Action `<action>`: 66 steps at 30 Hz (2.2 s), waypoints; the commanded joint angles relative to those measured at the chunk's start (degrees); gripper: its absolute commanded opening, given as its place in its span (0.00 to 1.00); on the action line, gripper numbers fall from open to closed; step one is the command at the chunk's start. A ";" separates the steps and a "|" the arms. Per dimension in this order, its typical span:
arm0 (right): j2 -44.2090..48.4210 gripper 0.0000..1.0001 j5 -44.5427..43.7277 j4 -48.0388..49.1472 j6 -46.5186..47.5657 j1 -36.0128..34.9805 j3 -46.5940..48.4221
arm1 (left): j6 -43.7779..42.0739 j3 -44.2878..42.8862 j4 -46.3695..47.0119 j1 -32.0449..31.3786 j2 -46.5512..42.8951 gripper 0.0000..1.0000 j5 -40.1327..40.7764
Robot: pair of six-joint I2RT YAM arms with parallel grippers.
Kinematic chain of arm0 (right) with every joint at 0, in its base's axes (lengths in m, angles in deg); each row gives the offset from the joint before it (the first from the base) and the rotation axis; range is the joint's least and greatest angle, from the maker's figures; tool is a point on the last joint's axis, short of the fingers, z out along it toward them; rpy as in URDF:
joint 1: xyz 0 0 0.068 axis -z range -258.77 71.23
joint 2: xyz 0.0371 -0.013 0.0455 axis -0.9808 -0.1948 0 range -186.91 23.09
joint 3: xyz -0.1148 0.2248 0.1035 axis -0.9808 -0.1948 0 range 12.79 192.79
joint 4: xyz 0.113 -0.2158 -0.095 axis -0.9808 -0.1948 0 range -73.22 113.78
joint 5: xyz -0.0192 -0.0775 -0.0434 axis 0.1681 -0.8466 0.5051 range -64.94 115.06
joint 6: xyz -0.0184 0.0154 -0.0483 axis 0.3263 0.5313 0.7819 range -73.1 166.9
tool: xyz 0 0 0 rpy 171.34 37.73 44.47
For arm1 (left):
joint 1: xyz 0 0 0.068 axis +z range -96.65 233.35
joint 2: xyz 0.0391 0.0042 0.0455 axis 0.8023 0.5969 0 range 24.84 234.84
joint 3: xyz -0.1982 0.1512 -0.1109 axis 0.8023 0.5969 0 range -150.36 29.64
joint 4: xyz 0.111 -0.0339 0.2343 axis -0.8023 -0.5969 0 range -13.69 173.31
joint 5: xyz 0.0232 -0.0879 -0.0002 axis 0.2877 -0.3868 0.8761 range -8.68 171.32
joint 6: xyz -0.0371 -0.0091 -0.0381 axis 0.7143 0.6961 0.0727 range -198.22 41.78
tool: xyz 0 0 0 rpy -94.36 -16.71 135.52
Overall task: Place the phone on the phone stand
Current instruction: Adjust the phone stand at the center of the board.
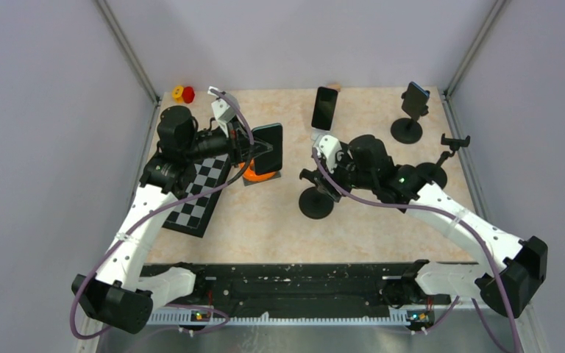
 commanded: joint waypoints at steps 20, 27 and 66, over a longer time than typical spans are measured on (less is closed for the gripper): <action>3.93 0.36 -6.60 -1.72 -1.56 4.36 -1.16 | 1.08 0.12 4.55 0.14 -0.11 0.00 -1.20; 3.88 0.30 -7.36 -2.97 -2.01 5.96 -1.05 | 1.13 0.45 4.63 0.14 -0.35 0.00 -1.11; -6.86 0.00 31.77 4.98 15.67 11.61 6.45 | 0.91 0.70 4.72 0.14 -0.47 0.00 -2.80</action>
